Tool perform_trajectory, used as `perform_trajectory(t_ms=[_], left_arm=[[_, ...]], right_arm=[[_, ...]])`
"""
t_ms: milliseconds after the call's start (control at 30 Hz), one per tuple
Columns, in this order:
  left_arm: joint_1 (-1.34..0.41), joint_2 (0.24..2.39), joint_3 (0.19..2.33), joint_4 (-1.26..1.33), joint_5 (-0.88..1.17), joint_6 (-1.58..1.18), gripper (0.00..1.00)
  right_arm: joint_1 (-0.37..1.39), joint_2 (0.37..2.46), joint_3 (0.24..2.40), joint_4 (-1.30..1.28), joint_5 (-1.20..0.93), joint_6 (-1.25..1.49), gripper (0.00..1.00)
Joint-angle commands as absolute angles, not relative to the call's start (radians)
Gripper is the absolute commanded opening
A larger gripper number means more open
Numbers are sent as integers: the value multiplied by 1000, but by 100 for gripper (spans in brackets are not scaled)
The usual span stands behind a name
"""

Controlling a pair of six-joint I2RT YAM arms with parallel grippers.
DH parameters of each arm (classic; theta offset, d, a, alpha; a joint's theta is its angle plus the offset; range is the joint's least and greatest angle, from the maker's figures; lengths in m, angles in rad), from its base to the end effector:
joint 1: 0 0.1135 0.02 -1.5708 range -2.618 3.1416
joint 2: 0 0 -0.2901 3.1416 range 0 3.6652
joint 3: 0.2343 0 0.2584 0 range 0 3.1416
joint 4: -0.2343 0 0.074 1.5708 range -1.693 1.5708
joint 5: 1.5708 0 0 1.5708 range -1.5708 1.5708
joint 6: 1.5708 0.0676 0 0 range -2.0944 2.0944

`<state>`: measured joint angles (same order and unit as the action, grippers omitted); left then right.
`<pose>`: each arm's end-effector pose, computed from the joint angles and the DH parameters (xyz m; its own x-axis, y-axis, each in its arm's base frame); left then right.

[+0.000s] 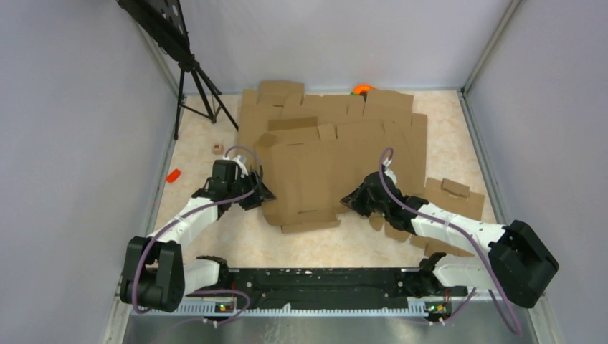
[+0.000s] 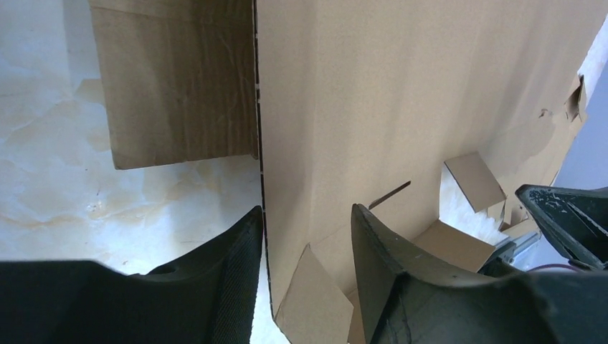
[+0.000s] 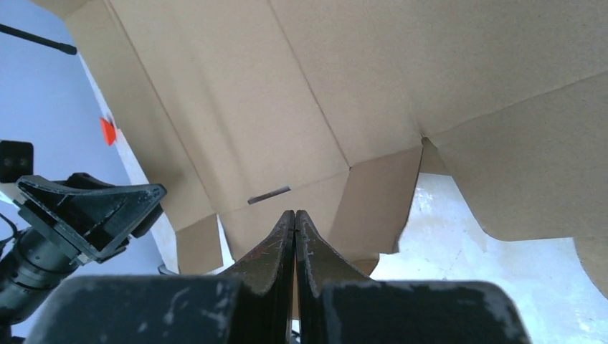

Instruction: Fold the paper box

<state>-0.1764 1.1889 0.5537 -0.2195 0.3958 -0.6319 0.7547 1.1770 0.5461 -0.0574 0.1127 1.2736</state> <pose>0.2310 -0.0677 0.1790 -0.8421 -0.4035 -0.3579 -0.1070 0.7753 -0.6224 0.1917 0.1699 0.1919 -0.7259 0.6216 -0.2945 0.2617 0.6455 0.7176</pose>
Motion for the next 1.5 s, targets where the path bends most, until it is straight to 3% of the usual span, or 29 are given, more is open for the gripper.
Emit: perform_trajectory(t_ms=[0, 100, 300, 433, 467, 500, 633, 667, 700, 933, 1033, 1200, 1467], left_arm=[[-172, 1196, 557, -207, 442, -608, 47], [-172, 1206, 557, -199, 475, -602, 32], [-172, 1203, 561, -207, 504, -591, 8], [-172, 1183, 589, -255, 498, -571, 5], [-171, 1185, 604, -270, 490, -557, 4], [-167, 1190, 619, -285, 483, -543, 3], [-128, 1231, 696, -359, 499, -487, 0], [-124, 1237, 710, -373, 500, -484, 0], [-122, 1237, 718, -379, 501, -485, 0], [-58, 1128, 684, -390, 445, -509, 0], [-44, 1100, 686, -419, 442, -511, 0], [-31, 1071, 650, -405, 429, -540, 0], [-21, 1032, 597, -327, 480, -577, 0]], right_arm=[[749, 1132, 579, -73, 117, 1239, 0], [749, 1091, 575, -88, 91, 1165, 0], [749, 975, 593, -177, 34, 707, 25], [749, 898, 586, -214, -76, 387, 46], [749, 886, 585, -212, -139, 298, 62], [749, 878, 586, -213, -199, 231, 72], [750, 886, 629, -206, -262, 110, 81], [750, 893, 647, -209, -262, 81, 96], [750, 902, 662, -213, -264, 47, 99], [750, 890, 611, 55, -146, 46, 99], [749, 868, 527, 163, -317, -116, 96], [753, 953, 586, -12, -545, -517, 73], [831, 1169, 691, -234, -410, -852, 61]])
